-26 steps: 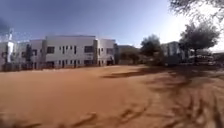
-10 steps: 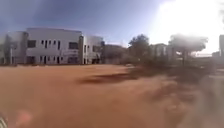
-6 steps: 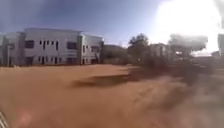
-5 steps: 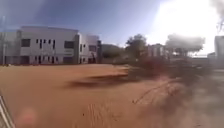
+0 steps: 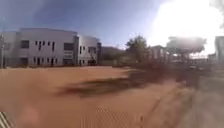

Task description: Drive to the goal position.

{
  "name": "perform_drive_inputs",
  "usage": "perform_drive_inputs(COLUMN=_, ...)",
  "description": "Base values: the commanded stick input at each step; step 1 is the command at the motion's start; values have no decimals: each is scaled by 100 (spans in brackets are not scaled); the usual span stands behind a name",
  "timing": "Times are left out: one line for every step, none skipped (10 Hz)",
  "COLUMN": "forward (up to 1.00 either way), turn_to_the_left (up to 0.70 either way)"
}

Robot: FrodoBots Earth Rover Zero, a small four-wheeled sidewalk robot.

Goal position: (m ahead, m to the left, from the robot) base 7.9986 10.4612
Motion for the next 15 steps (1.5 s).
perform_drive_inputs(forward=0, turn_to_the_left=0)
perform_drive_inputs(forward=0, turn_to_the_left=0)
perform_drive_inputs(forward=0, turn_to_the_left=0)
perform_drive_inputs(forward=0, turn_to_the_left=0)
perform_drive_inputs(forward=0, turn_to_the_left=0)
perform_drive_inputs(forward=0, turn_to_the_left=0)
perform_drive_inputs(forward=0, turn_to_the_left=0)
perform_drive_inputs(forward=0, turn_to_the_left=0)
perform_drive_inputs(forward=0, turn_to_the_left=0)
perform_drive_inputs(forward=5, turn_to_the_left=0)
perform_drive_inputs(forward=47, turn_to_the_left=0)
perform_drive_inputs(forward=88, turn_to_the_left=0)
perform_drive_inputs(forward=100, turn_to_the_left=0)
perform_drive_inputs(forward=100, turn_to_the_left=0)
perform_drive_inputs(forward=100, turn_to_the_left=0)
